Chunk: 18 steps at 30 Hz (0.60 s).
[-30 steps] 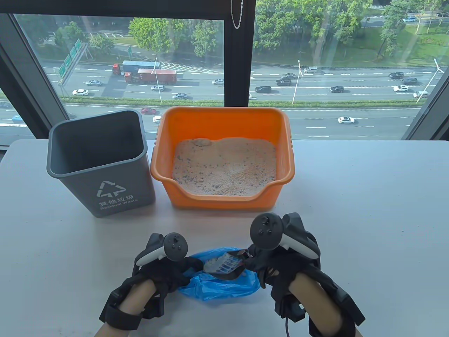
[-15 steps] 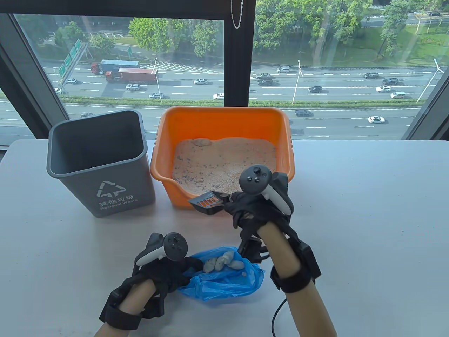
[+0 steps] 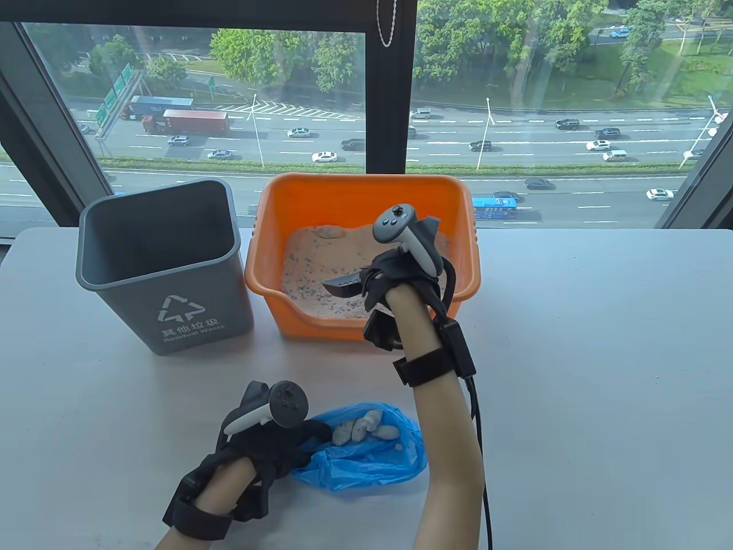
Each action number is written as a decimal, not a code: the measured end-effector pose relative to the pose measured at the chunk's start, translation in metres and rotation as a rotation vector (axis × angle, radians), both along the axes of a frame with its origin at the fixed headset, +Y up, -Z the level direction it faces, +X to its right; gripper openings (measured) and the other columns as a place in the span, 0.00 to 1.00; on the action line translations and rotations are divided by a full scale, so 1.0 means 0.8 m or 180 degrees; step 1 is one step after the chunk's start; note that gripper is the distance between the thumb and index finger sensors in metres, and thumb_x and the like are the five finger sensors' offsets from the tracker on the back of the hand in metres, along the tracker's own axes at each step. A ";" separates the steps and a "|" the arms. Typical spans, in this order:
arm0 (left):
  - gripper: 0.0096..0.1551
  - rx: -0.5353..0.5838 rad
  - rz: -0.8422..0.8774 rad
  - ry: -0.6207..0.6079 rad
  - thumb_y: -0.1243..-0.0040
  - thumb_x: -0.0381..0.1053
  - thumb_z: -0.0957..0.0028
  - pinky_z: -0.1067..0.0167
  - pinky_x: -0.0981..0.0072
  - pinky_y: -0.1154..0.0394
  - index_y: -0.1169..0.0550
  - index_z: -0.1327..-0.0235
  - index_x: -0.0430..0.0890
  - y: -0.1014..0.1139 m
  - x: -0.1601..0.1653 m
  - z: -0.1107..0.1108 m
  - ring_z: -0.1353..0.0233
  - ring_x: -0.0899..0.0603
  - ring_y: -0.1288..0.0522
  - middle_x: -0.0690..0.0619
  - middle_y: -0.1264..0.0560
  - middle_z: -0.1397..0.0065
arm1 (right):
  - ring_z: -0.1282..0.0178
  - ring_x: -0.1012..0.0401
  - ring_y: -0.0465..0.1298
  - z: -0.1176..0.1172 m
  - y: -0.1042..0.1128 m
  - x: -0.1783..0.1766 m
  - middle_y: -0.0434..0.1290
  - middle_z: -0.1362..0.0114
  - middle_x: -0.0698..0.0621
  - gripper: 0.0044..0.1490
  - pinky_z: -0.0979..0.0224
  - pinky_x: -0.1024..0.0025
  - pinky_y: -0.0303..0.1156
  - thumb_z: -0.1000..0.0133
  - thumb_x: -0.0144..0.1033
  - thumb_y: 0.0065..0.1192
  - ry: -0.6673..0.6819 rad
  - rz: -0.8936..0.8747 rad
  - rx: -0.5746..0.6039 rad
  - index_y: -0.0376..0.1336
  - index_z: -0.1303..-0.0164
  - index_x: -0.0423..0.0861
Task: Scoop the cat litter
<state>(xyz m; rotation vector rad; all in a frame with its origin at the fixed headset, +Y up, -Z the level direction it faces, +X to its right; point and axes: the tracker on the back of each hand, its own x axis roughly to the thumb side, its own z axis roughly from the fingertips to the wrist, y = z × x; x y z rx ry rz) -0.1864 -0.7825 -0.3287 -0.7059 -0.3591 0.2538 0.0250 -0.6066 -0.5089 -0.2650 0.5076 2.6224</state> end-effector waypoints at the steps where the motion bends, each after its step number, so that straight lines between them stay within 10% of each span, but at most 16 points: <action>1: 0.34 0.0000 0.0005 0.0001 0.37 0.55 0.46 0.59 0.70 0.22 0.41 0.33 0.75 0.000 0.000 0.000 0.58 0.53 0.21 0.62 0.28 0.48 | 0.69 0.65 0.74 -0.006 -0.005 -0.004 0.66 0.41 0.29 0.39 0.62 0.65 0.74 0.49 0.41 0.62 -0.0065 0.0002 -0.0014 0.59 0.33 0.33; 18: 0.34 -0.0022 0.0037 0.0007 0.37 0.55 0.46 0.59 0.70 0.22 0.41 0.33 0.75 -0.001 0.000 0.000 0.59 0.53 0.21 0.62 0.28 0.48 | 0.70 0.69 0.70 -0.101 -0.110 -0.098 0.66 0.46 0.37 0.39 0.63 0.69 0.73 0.48 0.41 0.60 -0.0404 0.0471 -0.0169 0.53 0.33 0.34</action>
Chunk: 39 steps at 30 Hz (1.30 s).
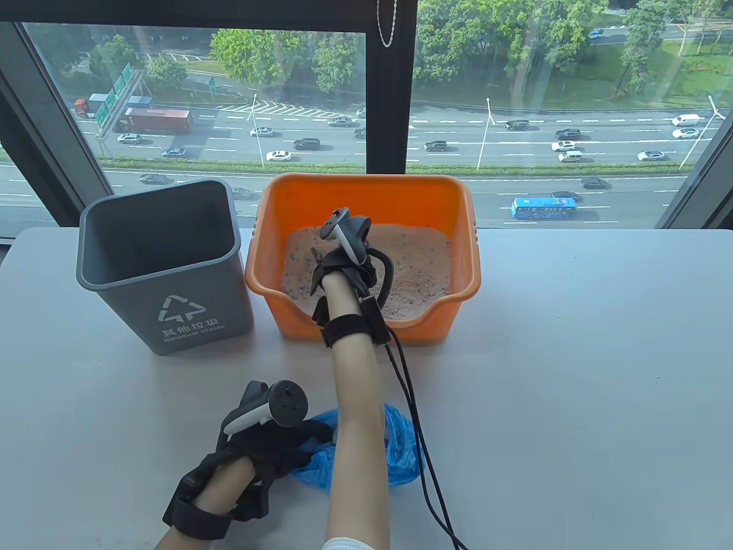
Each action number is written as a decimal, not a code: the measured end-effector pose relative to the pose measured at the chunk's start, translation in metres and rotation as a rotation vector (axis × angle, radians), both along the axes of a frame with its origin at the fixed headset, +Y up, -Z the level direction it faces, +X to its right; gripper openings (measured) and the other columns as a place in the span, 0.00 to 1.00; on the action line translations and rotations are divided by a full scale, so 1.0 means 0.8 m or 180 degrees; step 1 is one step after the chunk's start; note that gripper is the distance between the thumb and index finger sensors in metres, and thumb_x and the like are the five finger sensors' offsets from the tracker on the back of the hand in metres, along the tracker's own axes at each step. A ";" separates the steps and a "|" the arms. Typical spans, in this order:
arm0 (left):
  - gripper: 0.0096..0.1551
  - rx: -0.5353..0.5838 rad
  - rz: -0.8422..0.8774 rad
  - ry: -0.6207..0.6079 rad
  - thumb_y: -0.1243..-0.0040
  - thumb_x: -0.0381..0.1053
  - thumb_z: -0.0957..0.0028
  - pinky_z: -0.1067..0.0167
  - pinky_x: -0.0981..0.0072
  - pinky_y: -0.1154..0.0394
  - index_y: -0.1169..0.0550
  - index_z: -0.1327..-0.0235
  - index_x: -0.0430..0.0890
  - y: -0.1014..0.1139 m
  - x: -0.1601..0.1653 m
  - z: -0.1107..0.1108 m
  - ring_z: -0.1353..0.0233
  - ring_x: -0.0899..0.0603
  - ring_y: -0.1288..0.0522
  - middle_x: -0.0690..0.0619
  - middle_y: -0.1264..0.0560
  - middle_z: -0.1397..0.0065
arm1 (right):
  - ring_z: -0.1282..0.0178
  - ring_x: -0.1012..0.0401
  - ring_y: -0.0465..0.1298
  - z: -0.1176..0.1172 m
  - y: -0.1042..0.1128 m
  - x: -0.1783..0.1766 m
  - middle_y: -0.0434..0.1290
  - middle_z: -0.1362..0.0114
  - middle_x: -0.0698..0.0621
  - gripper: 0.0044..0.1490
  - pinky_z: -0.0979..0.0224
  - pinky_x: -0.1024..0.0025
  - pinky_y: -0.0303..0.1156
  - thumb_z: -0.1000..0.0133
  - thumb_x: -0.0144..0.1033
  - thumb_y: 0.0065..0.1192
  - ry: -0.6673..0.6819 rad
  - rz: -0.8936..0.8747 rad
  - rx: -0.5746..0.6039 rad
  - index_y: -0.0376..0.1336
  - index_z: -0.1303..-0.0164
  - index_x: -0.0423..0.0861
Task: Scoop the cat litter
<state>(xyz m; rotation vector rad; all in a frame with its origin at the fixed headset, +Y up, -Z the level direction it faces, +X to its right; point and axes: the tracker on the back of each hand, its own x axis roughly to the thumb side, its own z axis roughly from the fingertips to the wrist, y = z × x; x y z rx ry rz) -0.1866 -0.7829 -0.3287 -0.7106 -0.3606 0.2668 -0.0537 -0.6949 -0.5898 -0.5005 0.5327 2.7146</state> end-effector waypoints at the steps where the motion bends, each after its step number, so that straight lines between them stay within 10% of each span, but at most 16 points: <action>1: 0.34 -0.0001 0.0002 -0.0002 0.37 0.55 0.46 0.59 0.70 0.22 0.41 0.33 0.75 0.000 0.000 0.000 0.59 0.53 0.21 0.62 0.28 0.48 | 0.70 0.69 0.70 -0.003 -0.001 0.000 0.66 0.46 0.37 0.39 0.63 0.69 0.73 0.48 0.41 0.60 0.0011 -0.0072 0.0001 0.53 0.34 0.33; 15: 0.34 0.0003 0.0001 0.0002 0.37 0.55 0.46 0.59 0.70 0.22 0.41 0.33 0.75 0.000 -0.001 -0.001 0.59 0.53 0.21 0.62 0.28 0.48 | 0.64 0.70 0.70 0.000 -0.005 0.010 0.62 0.41 0.40 0.39 0.54 0.69 0.74 0.47 0.44 0.55 0.0064 -0.0428 0.0217 0.48 0.32 0.37; 24: 0.34 -0.0002 -0.0004 0.0006 0.37 0.55 0.46 0.59 0.70 0.22 0.41 0.33 0.75 0.001 0.000 -0.001 0.59 0.53 0.21 0.62 0.28 0.48 | 0.71 0.70 0.70 0.050 0.021 0.031 0.66 0.46 0.38 0.38 0.65 0.71 0.73 0.50 0.43 0.58 -0.0386 -0.0181 0.1116 0.53 0.36 0.35; 39: 0.34 0.0021 -0.0017 0.0012 0.37 0.55 0.46 0.58 0.70 0.22 0.41 0.33 0.75 0.000 0.000 0.000 0.58 0.53 0.21 0.62 0.28 0.48 | 0.69 0.68 0.72 0.110 0.049 0.060 0.67 0.43 0.37 0.36 0.63 0.69 0.73 0.50 0.42 0.59 0.0132 -0.0133 0.1299 0.57 0.36 0.37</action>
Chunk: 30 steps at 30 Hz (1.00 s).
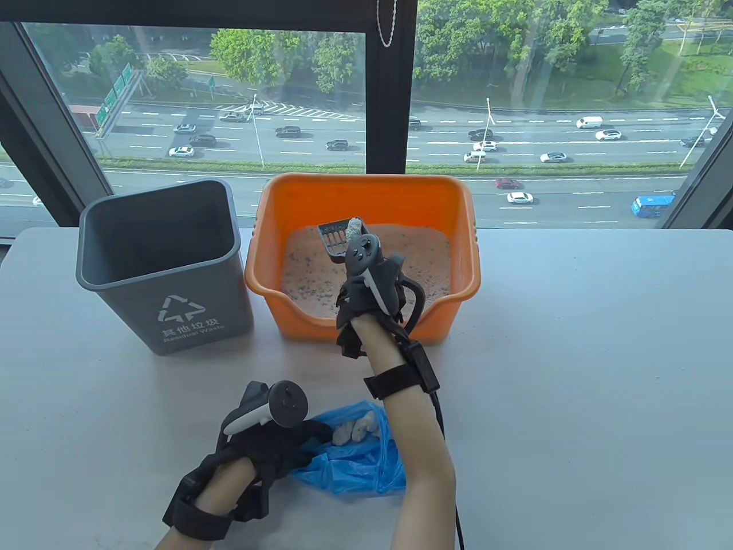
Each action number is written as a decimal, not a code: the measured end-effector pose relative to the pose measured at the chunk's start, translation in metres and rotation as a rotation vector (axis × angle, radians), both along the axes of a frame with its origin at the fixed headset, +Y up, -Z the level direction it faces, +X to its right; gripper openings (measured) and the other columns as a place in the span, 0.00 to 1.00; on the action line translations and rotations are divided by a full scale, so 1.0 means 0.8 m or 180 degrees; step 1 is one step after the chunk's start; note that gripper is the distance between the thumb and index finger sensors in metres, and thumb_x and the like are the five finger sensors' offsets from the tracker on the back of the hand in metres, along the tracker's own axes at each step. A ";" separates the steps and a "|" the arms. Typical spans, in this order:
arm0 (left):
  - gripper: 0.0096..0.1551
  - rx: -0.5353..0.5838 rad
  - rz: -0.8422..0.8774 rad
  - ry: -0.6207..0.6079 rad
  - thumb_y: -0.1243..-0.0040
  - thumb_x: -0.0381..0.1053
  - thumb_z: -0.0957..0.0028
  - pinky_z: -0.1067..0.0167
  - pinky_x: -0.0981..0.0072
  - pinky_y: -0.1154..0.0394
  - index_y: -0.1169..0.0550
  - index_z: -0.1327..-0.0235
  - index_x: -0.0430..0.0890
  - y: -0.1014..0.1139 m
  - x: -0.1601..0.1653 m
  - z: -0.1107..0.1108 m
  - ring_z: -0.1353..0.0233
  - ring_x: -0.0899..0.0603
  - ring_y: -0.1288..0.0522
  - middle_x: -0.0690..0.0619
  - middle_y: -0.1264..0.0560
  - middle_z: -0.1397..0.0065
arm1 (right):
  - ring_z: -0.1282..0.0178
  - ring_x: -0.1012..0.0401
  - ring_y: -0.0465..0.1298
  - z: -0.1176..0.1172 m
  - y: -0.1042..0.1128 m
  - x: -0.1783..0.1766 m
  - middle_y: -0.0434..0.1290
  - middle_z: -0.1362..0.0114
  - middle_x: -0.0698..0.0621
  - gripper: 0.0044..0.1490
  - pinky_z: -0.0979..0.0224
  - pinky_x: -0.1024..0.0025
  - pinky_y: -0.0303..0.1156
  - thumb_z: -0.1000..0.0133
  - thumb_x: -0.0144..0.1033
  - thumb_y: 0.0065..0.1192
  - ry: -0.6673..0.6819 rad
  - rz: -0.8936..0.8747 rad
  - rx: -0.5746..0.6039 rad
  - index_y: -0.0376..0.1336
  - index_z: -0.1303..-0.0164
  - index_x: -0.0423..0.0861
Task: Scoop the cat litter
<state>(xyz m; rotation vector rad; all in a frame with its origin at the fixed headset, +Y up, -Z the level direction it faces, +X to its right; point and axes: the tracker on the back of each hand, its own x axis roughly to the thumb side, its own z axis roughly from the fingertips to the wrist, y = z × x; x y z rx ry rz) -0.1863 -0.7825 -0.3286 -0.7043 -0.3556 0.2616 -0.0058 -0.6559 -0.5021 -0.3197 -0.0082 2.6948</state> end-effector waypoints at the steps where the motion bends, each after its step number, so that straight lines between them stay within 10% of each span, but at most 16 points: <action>1: 0.34 0.0006 -0.0008 -0.0002 0.37 0.55 0.46 0.58 0.70 0.22 0.41 0.33 0.75 0.000 0.000 0.000 0.58 0.53 0.21 0.62 0.28 0.48 | 0.69 0.68 0.72 0.006 0.003 0.002 0.67 0.43 0.37 0.36 0.63 0.69 0.74 0.51 0.42 0.59 -0.0089 -0.0098 0.0135 0.57 0.36 0.37; 21: 0.34 0.0053 -0.0079 -0.0003 0.38 0.55 0.46 0.58 0.69 0.22 0.42 0.33 0.75 0.000 0.002 0.002 0.58 0.52 0.21 0.62 0.28 0.47 | 0.71 0.67 0.73 0.051 0.033 0.028 0.69 0.45 0.35 0.36 0.64 0.67 0.74 0.52 0.41 0.60 0.0119 -0.0309 0.0436 0.60 0.37 0.36; 30: 0.34 0.0052 -0.0079 0.0004 0.38 0.55 0.46 0.58 0.69 0.22 0.41 0.33 0.75 0.000 0.002 0.003 0.58 0.52 0.21 0.62 0.28 0.47 | 0.70 0.65 0.73 0.132 0.068 0.068 0.69 0.45 0.34 0.36 0.64 0.65 0.74 0.52 0.40 0.62 0.0377 -0.0153 0.0508 0.61 0.37 0.35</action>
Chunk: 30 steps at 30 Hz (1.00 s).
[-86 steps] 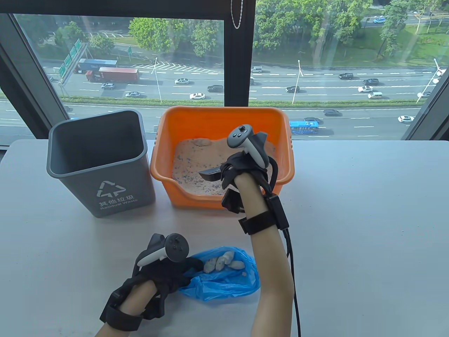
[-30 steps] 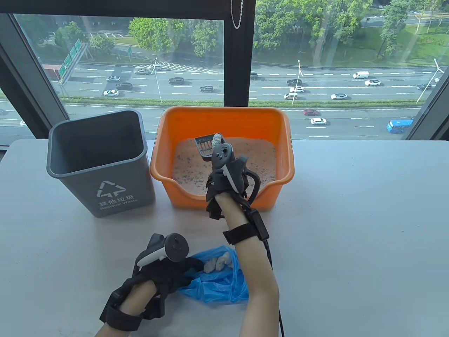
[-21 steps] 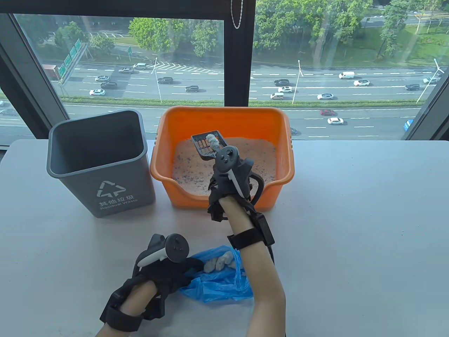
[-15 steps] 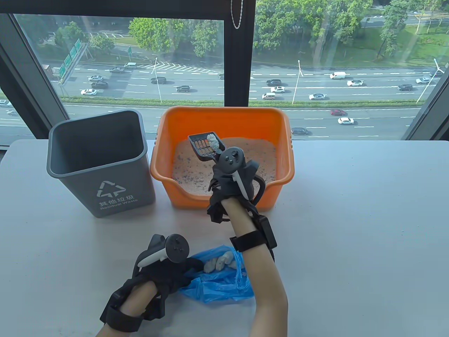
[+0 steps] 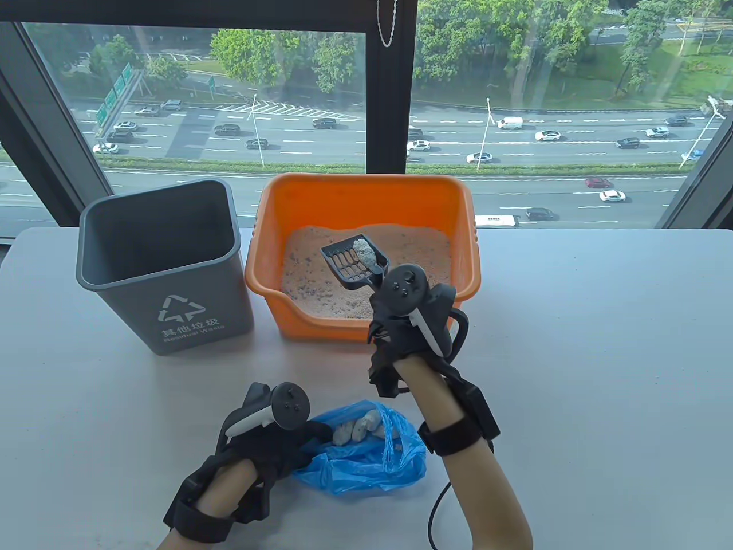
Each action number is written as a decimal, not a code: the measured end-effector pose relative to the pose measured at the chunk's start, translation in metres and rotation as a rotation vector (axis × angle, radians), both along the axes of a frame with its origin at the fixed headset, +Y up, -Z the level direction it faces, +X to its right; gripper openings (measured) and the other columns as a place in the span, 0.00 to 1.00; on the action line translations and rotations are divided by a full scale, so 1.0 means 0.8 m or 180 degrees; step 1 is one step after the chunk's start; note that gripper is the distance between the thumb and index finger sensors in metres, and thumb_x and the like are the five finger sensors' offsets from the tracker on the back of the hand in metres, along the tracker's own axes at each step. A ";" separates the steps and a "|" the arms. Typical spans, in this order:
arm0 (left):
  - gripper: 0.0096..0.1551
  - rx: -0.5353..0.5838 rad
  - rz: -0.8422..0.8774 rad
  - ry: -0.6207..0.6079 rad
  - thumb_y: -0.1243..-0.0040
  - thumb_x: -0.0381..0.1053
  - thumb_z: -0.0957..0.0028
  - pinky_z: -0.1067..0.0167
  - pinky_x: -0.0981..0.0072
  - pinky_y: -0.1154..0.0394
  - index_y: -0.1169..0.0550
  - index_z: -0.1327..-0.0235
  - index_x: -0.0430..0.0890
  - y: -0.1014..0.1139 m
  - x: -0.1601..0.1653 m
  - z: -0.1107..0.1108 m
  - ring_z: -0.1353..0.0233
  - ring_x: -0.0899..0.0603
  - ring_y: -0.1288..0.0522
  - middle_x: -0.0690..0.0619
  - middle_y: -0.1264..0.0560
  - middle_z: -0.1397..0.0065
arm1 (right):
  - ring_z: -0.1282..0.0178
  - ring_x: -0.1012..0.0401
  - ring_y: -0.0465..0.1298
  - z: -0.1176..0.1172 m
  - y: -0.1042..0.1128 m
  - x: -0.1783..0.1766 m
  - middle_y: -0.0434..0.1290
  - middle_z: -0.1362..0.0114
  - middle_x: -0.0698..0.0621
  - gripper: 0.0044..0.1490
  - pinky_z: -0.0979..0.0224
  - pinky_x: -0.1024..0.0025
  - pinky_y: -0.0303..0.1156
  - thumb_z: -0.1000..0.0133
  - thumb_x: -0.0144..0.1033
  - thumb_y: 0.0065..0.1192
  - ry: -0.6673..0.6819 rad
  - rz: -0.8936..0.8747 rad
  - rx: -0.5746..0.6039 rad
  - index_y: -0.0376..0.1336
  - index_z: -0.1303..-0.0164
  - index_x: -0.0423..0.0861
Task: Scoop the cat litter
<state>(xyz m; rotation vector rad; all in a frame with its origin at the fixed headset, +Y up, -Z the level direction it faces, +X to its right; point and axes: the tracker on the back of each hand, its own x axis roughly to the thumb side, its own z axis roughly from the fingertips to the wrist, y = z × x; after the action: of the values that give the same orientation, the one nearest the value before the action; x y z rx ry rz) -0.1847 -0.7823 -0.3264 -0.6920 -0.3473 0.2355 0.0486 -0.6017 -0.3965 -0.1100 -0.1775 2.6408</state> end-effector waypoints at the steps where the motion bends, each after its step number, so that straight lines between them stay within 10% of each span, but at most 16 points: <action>1: 0.34 -0.0003 0.0004 0.0003 0.38 0.55 0.46 0.58 0.69 0.22 0.41 0.33 0.75 0.000 0.000 0.000 0.58 0.52 0.21 0.62 0.28 0.47 | 0.70 0.65 0.73 0.011 0.003 0.004 0.69 0.45 0.34 0.36 0.64 0.65 0.74 0.52 0.39 0.62 0.0068 0.0025 -0.0022 0.61 0.37 0.35; 15: 0.34 -0.0025 0.0024 0.0014 0.38 0.55 0.46 0.58 0.70 0.22 0.41 0.33 0.75 0.000 -0.001 0.000 0.58 0.53 0.21 0.62 0.28 0.48 | 0.67 0.61 0.75 0.176 0.003 0.047 0.69 0.44 0.31 0.36 0.59 0.58 0.73 0.52 0.36 0.67 0.0988 0.0233 -0.0858 0.63 0.37 0.33; 30: 0.35 -0.0028 -0.0052 -0.0001 0.38 0.55 0.46 0.59 0.70 0.22 0.42 0.33 0.75 0.002 0.000 0.001 0.58 0.52 0.20 0.62 0.28 0.47 | 0.68 0.60 0.75 0.149 -0.042 -0.014 0.70 0.42 0.31 0.36 0.59 0.58 0.74 0.55 0.33 0.73 0.1634 0.1216 -0.1597 0.66 0.37 0.34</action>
<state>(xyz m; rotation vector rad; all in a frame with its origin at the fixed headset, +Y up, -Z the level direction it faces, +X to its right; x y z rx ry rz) -0.1848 -0.7809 -0.3254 -0.7033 -0.3409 0.2217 0.0376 -0.6352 -0.2774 0.4779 0.6988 2.9199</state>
